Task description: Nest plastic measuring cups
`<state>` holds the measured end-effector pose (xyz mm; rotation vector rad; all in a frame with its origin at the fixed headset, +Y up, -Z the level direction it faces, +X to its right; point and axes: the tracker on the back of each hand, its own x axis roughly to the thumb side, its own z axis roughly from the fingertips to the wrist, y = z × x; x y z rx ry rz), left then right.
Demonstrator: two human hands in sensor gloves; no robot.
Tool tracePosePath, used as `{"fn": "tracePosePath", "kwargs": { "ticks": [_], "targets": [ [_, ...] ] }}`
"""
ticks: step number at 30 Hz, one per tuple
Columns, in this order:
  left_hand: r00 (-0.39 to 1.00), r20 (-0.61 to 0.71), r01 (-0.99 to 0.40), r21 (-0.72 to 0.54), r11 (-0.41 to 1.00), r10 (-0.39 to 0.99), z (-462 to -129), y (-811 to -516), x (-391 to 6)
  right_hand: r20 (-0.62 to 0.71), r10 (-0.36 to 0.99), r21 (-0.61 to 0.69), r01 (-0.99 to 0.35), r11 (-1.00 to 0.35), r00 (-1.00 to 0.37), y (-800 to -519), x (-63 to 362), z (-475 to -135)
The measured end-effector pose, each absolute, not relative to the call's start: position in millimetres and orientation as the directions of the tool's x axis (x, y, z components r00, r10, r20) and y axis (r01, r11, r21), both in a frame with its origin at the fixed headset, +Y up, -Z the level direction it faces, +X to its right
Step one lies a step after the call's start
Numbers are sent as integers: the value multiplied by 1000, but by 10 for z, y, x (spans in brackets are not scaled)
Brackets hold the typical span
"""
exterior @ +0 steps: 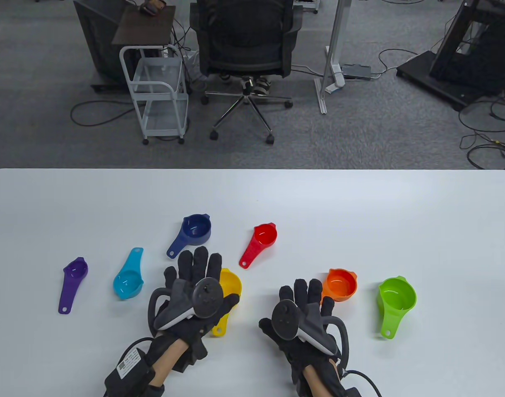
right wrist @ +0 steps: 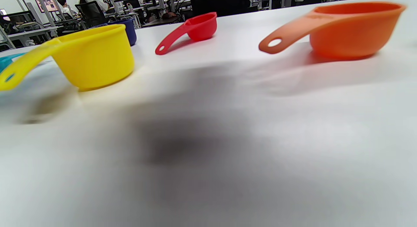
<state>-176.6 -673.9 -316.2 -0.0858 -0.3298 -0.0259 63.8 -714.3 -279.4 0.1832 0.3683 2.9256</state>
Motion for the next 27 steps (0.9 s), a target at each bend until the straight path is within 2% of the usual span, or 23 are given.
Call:
{"fn": "tracePosePath", "kwargs": {
  "ticks": [4, 7, 10, 12, 15, 16, 18, 22, 27],
  "targets": [
    [954, 285, 106, -27, 994, -94, -3115, -6850, -2140, 97, 199, 249, -169, -953, -975, -7139, 648, -2798],
    [963, 268, 70, -125, 990, -35, -3106, -6948, -2350, 90, 195, 233, -170, -958, -977, -7122, 681, -2808],
    [973, 228, 62, -154, 986, -25, -3091, -6956, -2473, 69, 182, 185, -167, -969, -981, -7034, 788, -2822],
    [975, 219, 57, -119, 991, -30, -3093, -6929, -2527, 35, 173, 113, -168, -979, -984, -6942, 938, -2842],
    [979, 202, 34, -109, 994, -12, -3088, -6904, -2598, -96, 207, -30, -205, -978, -974, -6833, 1374, -2929],
    [980, 201, 28, -114, 993, -4, -3094, -6905, -2611, -153, 194, -102, -180, -978, -969, -6848, 1601, -2971],
    [981, 195, 26, -126, 992, -1, -3109, -6915, -2622, -248, 153, -151, -117, -981, -957, -6899, 1906, -3012],
    [982, 187, 30, -157, 987, 0, -3135, -6951, -2616, -373, 133, -53, -122, -991, -918, -7127, 2399, -3059],
    [978, 207, 38, -234, 972, 12, -3158, -7032, -2587, -460, 135, 207, -254, -945, -878, -7429, 2648, -3199]
  ]
}}
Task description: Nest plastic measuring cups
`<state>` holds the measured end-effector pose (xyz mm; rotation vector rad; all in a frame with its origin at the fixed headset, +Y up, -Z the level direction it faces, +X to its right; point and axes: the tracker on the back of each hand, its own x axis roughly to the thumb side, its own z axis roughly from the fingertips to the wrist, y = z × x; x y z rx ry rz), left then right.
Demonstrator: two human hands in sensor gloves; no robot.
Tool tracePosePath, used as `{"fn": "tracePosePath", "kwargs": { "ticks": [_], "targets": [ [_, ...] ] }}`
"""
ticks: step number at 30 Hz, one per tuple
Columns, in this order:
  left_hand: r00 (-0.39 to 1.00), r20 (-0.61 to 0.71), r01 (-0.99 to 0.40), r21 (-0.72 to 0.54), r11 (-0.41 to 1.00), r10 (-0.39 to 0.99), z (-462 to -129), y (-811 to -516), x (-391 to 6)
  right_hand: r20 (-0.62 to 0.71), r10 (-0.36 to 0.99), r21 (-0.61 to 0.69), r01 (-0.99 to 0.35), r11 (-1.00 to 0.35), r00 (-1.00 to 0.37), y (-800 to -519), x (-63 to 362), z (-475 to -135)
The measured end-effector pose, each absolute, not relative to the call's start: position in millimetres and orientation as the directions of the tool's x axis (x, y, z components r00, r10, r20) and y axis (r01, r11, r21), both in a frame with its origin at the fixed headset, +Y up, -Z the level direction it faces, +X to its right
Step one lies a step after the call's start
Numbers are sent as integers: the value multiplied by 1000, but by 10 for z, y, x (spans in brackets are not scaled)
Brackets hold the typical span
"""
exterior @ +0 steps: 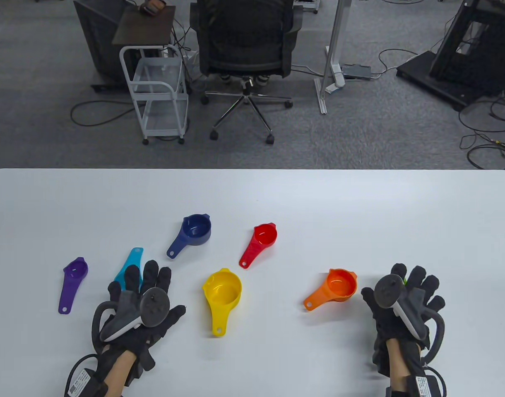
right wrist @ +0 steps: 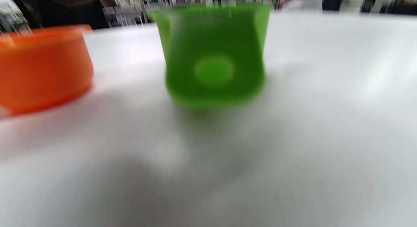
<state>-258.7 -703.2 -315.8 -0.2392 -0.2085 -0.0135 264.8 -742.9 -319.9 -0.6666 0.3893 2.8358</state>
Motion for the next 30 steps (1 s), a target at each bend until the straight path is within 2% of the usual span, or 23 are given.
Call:
{"fn": "tracePosePath", "kwargs": {
  "ticks": [4, 7, 11, 14, 17, 21, 23, 26, 30],
  "targets": [
    [980, 201, 46, -263, 964, 8, -3184, -7082, -2585, -509, 123, 256, -286, -923, -852, -7580, 2675, -3272],
    [980, 196, 40, -282, 959, 17, -3198, -7108, -2598, -505, 76, 228, -218, -949, -859, -7565, 2657, -3259],
    [983, 182, 36, -279, 960, 16, -3208, -7099, -2631, -461, 125, 117, -200, -973, -879, -7397, 2579, -3200],
    [985, 172, 25, -247, 969, 19, -3206, -7045, -2667, -332, 250, -63, -243, -968, -910, -7079, 2328, -3093],
    [985, 171, 5, -221, 975, 34, -3193, -6999, -2686, -160, 318, -127, -300, -945, -934, -6829, 1816, -3002],
    [984, 178, 6, -199, 980, 30, -3174, -6957, -2683, -6, 355, -20, -355, -935, -935, -6674, 894, -2970],
    [983, 183, 12, -190, 982, 23, -3161, -6936, -2690, 92, 322, 11, -323, -946, -942, -6633, 385, -2985],
    [983, 183, 14, -189, 982, 22, -3138, -6916, -2720, 158, 197, 25, -196, -980, -967, -6643, -256, -3061],
    [985, 168, -4, -177, 984, 35, -3130, -6884, -2785, 167, 118, 65, -108, -992, -979, -6722, -694, -3198]
  ]
}}
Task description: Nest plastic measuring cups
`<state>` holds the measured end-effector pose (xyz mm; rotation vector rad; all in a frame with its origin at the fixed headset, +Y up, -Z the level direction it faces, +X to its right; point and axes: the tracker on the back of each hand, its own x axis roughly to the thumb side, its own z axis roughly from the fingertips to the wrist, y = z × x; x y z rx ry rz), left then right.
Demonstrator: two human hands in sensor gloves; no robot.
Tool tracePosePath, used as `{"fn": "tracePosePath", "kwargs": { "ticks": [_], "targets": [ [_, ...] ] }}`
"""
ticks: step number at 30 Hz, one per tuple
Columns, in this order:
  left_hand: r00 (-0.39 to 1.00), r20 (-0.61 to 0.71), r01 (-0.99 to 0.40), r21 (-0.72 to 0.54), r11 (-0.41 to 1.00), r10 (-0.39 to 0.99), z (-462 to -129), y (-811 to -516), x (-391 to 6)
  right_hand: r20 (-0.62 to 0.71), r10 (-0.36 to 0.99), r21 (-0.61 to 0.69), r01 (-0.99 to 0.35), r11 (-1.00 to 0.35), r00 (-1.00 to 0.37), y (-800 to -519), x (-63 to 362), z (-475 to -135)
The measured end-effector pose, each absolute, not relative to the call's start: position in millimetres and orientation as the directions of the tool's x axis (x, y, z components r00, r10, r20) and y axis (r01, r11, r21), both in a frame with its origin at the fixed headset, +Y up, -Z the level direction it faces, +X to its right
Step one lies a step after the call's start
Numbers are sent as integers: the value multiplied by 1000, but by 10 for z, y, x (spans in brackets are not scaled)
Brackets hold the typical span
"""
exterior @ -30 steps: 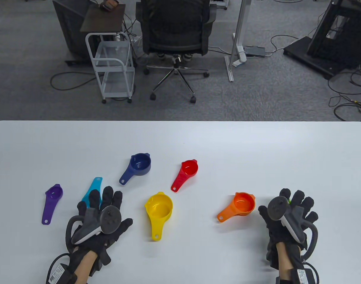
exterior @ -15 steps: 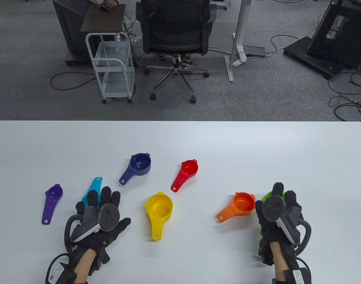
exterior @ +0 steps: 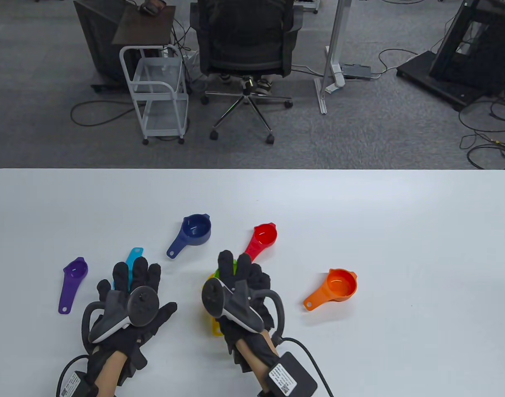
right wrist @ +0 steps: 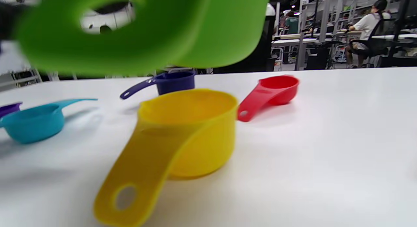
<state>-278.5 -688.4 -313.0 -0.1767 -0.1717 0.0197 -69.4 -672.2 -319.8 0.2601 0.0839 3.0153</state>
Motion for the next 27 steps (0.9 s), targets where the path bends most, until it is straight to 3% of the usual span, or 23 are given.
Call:
{"fn": "tracePosePath", "kwargs": {
  "ticks": [9, 17, 27],
  "targets": [
    [987, 155, -4, -206, 978, 37, -3164, -6926, -2795, 76, 56, 160, -43, -986, -996, -7007, -877, -3447],
    [989, 140, -6, -235, 972, 40, -3177, -6955, -2800, 48, 103, 214, -90, -973, -994, -7119, -868, -3504],
    [992, 117, -5, -267, 964, 38, -3193, -6995, -2792, 31, 12, 218, -5, -976, -999, -7250, -943, -3522]
  ]
}}
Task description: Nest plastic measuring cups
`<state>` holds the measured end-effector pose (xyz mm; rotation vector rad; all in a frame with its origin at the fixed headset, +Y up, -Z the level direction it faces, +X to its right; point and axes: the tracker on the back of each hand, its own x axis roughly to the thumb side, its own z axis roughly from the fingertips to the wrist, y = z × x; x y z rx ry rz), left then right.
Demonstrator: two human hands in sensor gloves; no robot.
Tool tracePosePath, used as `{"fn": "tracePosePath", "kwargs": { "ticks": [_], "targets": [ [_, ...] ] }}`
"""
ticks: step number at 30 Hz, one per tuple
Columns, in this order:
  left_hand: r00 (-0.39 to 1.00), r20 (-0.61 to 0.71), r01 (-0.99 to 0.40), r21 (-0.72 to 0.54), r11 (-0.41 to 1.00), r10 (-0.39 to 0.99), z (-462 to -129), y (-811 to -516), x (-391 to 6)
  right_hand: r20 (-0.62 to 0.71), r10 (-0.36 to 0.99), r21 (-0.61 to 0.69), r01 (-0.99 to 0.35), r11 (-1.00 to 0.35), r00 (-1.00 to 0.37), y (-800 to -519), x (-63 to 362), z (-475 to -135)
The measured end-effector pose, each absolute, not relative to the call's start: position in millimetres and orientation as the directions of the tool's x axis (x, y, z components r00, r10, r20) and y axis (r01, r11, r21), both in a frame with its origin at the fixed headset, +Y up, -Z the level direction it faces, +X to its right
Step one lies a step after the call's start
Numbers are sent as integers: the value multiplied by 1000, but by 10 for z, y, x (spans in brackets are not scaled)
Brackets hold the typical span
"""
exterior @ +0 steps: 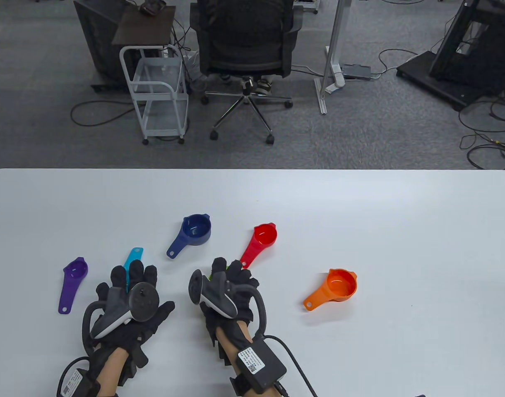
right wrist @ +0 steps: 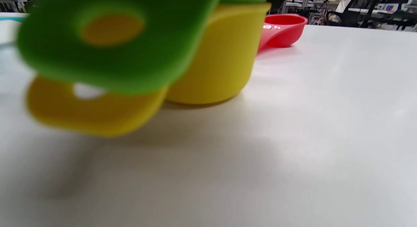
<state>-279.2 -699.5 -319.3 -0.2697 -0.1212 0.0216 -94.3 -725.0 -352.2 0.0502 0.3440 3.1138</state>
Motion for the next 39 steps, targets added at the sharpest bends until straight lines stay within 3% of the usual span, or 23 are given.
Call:
{"fn": "tracePosePath", "kwargs": {
  "ticks": [12, 21, 29, 35, 39],
  "targets": [
    [995, 89, -12, -299, 954, 40, -3209, -7020, -2818, 61, -39, 226, 52, -973, -997, -7329, -973, -3517],
    [995, 89, -10, -299, 954, 38, -3213, -7017, -2822, 94, 39, 228, -16, -973, -995, -7265, -873, -3490],
    [993, 94, -52, -215, 975, 73, -3211, -6960, -2886, 82, 36, 131, -25, -991, -996, -6885, -241, -3210],
    [992, 92, -64, -218, 974, 86, -3213, -6965, -2908, 85, 45, 142, -33, -989, -995, -6970, 267, -3039],
    [994, 88, -42, -243, 969, 66, -3229, -7016, -2895, 114, -19, 99, 31, -995, -993, -7137, 421, -2968]
  ]
}}
